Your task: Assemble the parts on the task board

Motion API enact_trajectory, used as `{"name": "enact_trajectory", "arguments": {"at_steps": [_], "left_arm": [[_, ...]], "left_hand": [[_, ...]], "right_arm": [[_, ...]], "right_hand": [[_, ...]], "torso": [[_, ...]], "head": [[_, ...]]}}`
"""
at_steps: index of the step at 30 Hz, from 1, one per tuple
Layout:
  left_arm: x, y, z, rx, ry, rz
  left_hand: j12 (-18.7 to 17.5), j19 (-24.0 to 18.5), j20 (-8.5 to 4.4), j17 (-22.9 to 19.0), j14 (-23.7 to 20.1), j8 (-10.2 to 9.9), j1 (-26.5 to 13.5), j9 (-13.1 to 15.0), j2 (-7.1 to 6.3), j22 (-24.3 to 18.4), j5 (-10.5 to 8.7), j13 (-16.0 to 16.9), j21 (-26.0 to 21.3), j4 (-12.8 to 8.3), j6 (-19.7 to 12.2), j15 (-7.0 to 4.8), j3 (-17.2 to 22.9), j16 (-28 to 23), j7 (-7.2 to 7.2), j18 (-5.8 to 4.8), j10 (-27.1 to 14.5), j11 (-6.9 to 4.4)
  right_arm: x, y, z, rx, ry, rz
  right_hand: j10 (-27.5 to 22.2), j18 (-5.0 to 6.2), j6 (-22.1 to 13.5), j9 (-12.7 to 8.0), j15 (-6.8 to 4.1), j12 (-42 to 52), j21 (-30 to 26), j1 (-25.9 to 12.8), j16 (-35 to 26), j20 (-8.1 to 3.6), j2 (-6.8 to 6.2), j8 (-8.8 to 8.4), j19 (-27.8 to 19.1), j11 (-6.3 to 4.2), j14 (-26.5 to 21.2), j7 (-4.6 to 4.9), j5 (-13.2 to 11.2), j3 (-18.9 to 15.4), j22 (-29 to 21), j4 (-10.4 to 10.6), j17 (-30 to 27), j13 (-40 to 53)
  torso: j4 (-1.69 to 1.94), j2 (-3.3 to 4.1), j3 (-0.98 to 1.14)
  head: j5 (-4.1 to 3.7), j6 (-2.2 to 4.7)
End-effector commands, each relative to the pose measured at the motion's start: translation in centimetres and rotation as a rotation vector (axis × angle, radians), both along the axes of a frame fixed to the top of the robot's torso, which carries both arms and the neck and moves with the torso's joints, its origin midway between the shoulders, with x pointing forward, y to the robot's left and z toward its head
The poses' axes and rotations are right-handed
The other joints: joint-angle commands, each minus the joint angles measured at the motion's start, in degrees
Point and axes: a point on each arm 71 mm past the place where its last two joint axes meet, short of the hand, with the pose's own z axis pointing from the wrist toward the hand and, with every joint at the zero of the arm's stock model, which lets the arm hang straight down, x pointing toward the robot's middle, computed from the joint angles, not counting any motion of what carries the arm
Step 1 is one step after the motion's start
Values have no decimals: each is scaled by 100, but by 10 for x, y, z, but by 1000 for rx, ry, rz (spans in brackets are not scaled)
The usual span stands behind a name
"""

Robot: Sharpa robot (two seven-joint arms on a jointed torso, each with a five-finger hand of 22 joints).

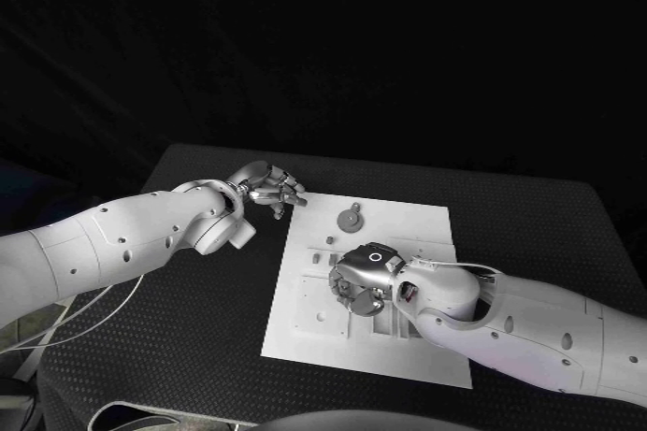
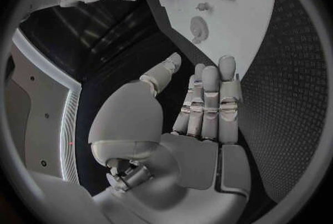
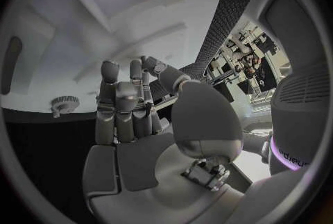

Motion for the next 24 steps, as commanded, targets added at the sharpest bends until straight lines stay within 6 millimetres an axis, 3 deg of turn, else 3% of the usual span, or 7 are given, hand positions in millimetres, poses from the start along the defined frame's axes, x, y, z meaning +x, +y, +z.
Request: {"name": "enact_trajectory", "arguments": {"at_steps": [1,20,22,24], "left_arm": [[0,-2,1,-3,-1,-11],[0,-2,1,-3,-1,-11],[-1,-2,1,-2,1,-11],[-1,-2,1,-2,2,-12]], "left_hand": [[37,31,-4,8,40,39,-38,-10,9,6,-22,6,-35,5,10,-6,-26,-24,42,455,-75,30],[42,34,-3,10,41,43,-38,-11,9,9,-22,8,-41,4,5,-5,-28,-24,43,456,-79,30],[43,34,-4,10,41,43,-38,-11,9,9,-22,8,-41,4,5,-5,-28,-24,43,456,-80,30],[43,34,-3,10,41,43,-38,-11,9,9,-22,8,-42,4,5,-5,-28,-24,43,456,-80,30]], "right_arm": [[-1,0,-4,-40,13,15],[-5,5,-21,-66,36,21],[-3,3,-21,-59,30,20],[-3,3,-20,-49,26,18]], "right_hand": [[24,127,41,-4,-31,-23,33,-17,31,-58,61,29,3,7,2,17,23,30,133,-19,-7,6],[-42,127,-21,8,-7,-84,34,-37,20,-49,66,-12,-28,33,-5,42,23,26,132,-21,-30,35],[-159,127,-137,-5,32,-162,37,-31,23,-49,-5,-80,-38,72,-3,86,24,19,132,-30,-37,27],[-248,127,-510,-90,83,-226,49,-2,30,-45,-171,-298,-46,123,-5,238,24,9,135,-23,-45,36]], "torso": [[-2,0,-3],[2,-3,-8],[-2,-5,-10],[-4,-6,-11]], "head": [[-3,-5],[-16,-23],[-20,-20],[-16,-18]]}}
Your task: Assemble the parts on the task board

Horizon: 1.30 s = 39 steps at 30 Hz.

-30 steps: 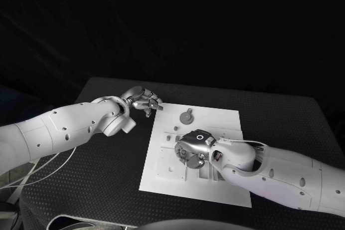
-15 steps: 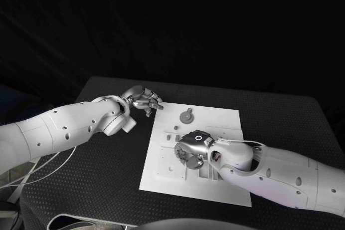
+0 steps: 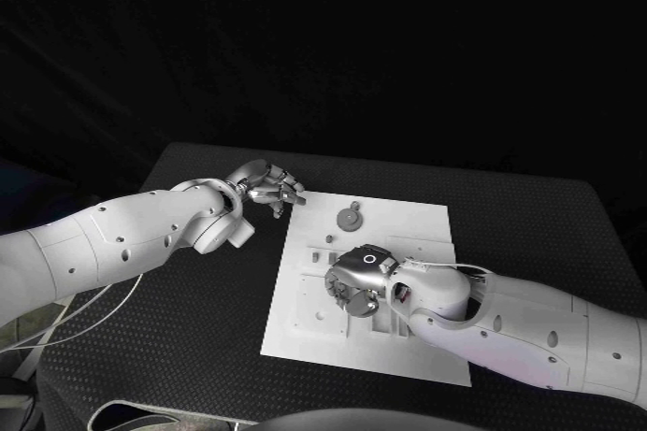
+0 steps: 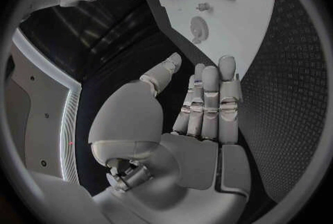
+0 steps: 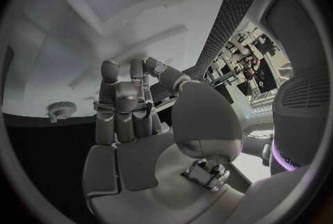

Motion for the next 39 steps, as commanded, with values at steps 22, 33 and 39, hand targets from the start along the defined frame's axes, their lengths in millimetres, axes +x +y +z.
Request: {"name": "enact_trajectory", "arguments": {"at_steps": [22,33,39], "left_arm": [[1,2,0,2,0,-2],[2,4,0,3,0,-1],[2,4,-1,4,-1,1]], "left_hand": [[26,34,-13,8,45,25,-40,-8,8,14,-22,11,-23,4,-8,-6,-31,-23,33,456,-83,30],[29,36,-13,8,46,28,-41,-8,11,15,-22,12,-25,6,-7,-6,-30,-23,33,457,-83,30],[31,37,-13,9,46,29,-43,-8,13,16,-22,13,-26,7,-8,-6,-31,-23,33,457,-84,30]], "right_arm": [[-4,-33,30,92,-97,-36],[13,-80,78,133,-166,-131],[21,-107,77,62,-138,-188]], "right_hand": [[-1153,127,-1035,-323,397,-173,145,-210,155,-23,-1017,-522,-32,402,-55,167,19,-31,130,588,-37,-159],[-1018,127,-845,-289,354,-107,212,-107,251,-51,-958,-377,1,356,-27,218,15,-41,136,624,-29,-117],[-1034,127,-854,-299,366,-135,213,-187,249,-33,-1041,-370,-40,368,-49,223,18,-78,130,706,-49,-115]], "torso": [[-11,2,13],[-20,-6,14],[-5,-1,11]], "head": [[-100,125],[-261,262],[-323,314]]}}
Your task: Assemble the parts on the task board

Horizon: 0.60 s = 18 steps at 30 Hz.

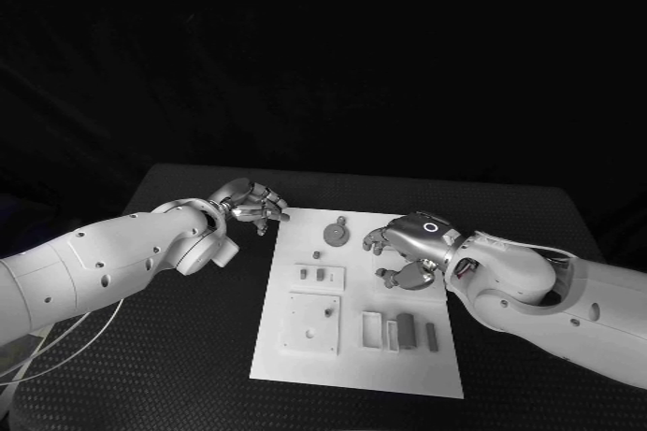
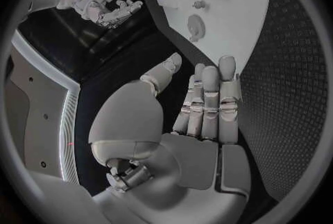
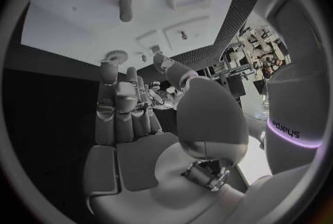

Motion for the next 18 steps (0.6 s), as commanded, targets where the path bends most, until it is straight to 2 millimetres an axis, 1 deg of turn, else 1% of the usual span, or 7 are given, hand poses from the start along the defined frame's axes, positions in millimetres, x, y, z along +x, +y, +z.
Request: {"name": "enact_trajectory", "arguments": {"at_steps": [1,5,6,7,10,15,18], "left_arm": [[0,-1,1,-3,-2,-13],[0,-1,1,-3,-2,-13],[0,-1,1,-3,-3,-12],[0,-1,1,-4,-4,-13],[0,-1,1,-4,-5,-14],[0,-2,1,-5,-5,-15],[0,-2,1,-5,-5,-15]], "left_hand": [[31,25,-2,5,46,29,-43,-10,13,7,-22,9,-23,7,5,-6,-31,-23,46,457,-84,29],[32,25,-2,6,46,30,-44,-10,12,8,-22,9,-24,7,5,-6,-32,-23,46,457,-85,29],[32,25,-2,6,46,30,-44,-10,11,8,-22,9,-24,6,5,-6,-32,-24,46,457,-85,29],[32,24,-2,6,46,30,-44,-10,10,8,-22,9,-24,6,5,-6,-32,-24,46,457,-86,30],[33,24,-2,6,45,31,-44,-10,10,9,-21,10,-25,5,4,-6,-32,-24,46,457,-86,30],[34,24,-2,6,44,32,-43,-10,9,9,-21,10,-27,5,4,-6,-33,-25,46,457,-87,30],[35,23,-2,6,44,32,-43,-10,10,9,-21,10,-28,5,4,-6,-32,-25,46,457,-88,30]], "right_arm": [[2,-10,-7,-61,62,-29],[5,-18,-14,-121,105,-57],[6,-19,-15,-129,109,-61],[7,-20,-16,-138,116,-64],[9,-22,-20,-161,130,-73],[15,-23,-28,-180,129,-79],[16,-23,-32,-184,129,-81]], "right_hand": [[-9,181,9,-11,14,-24,8,-48,3,8,-110,35,-53,39,-9,8,13,-4,130,75,-23,0],[-194,181,-114,-46,76,-67,-17,-115,-21,38,-198,-13,-129,99,-74,-98,13,-18,126,177,-50,-43],[-241,181,-139,-52,90,-72,-23,-132,-25,46,-209,-22,-146,114,-88,-138,11,-25,125,194,-53,-54],[-330,181,-183,-65,116,-67,-31,-154,-27,57,-215,-38,-171,144,-114,-198,12,-32,126,224,-59,-77],[-444,181,-240,-83,151,-58,-28,-164,-10,60,-227,-53,-184,180,-132,-228,11,-45,129,260,-65,-118],[-465,181,-271,-93,159,-48,-20,-150,6,55,-220,-59,-177,188,-130,-242,13,-43,129,273,-68,-133],[-463,181,-275,-94,159,-40,-16,-122,14,49,-209,-55,-172,187,-128,-245,15,-32,128,272,-71,-138]], "torso": [[17,3,-4],[10,8,-2],[8,8,-2],[10,7,-4],[14,5,-10],[14,10,-5],[22,10,-8]], "head": [[-53,39],[-90,52],[-91,57],[-93,62],[-115,77],[-126,79],[-129,63]]}}
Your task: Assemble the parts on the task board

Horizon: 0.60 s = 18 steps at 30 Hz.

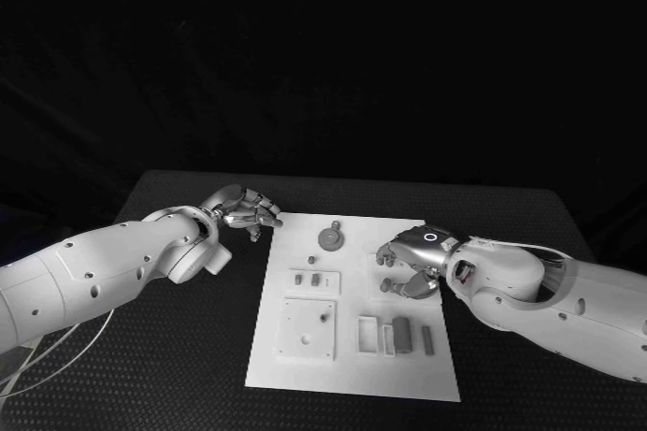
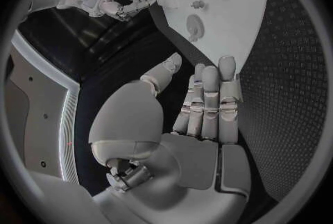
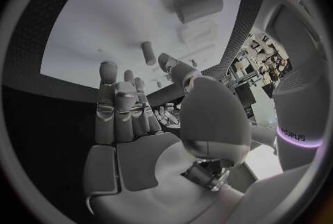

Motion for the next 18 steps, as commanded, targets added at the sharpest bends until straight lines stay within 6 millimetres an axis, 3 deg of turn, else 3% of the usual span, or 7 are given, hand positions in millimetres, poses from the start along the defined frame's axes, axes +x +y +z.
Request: {"name": "enact_trajectory", "arguments": {"at_steps": [1,8,13,18], "left_arm": [[0,-3,1,-5,-5,-16],[0,-1,1,-3,-2,-12],[0,-1,1,-3,-3,-12],[0,-1,1,-3,-3,-11]], "left_hand": [[35,33,-11,6,44,32,-43,-5,10,5,-22,7,-28,5,-8,-6,-32,-25,34,457,-88,30],[36,33,-11,7,43,33,-44,-6,11,6,-22,7,-31,5,-9,-5,-33,-26,34,456,-89,30],[37,33,-10,7,43,34,-46,-6,15,7,-21,7,-32,7,-10,-5,-32,-27,34,456,-90,30],[38,33,-10,7,42,35,-47,-6,20,7,-21,8,-33,10,-10,-5,-31,-27,34,456,-91,30]], "right_arm": [[1,0,-6,-37,16,0],[1,3,-14,-41,15,16],[-1,5,-17,-41,22,25],[-3,7,-18,-37,22,33]], "right_hand": [[-38,218,-25,-8,36,3,-12,44,18,-24,-9,-29,-8,10,3,-3,14,6,129,19,-9,-8],[103,218,121,20,-11,66,25,158,60,-48,129,85,37,-40,53,40,10,38,131,8,-34,1],[403,218,484,96,-116,174,65,276,85,-74,364,303,66,-149,97,173,8,15,133,-131,-63,60],[766,218,734,147,-247,311,97,312,99,-74,586,432,66,-285,118,131,12,-30,133,-320,-85,180]], "torso": [[12,0,-1],[13,-4,-6],[5,-3,-2],[-1,-3,0]], "head": [[-4,-19],[4,-39],[6,-45],[6,-55]]}}
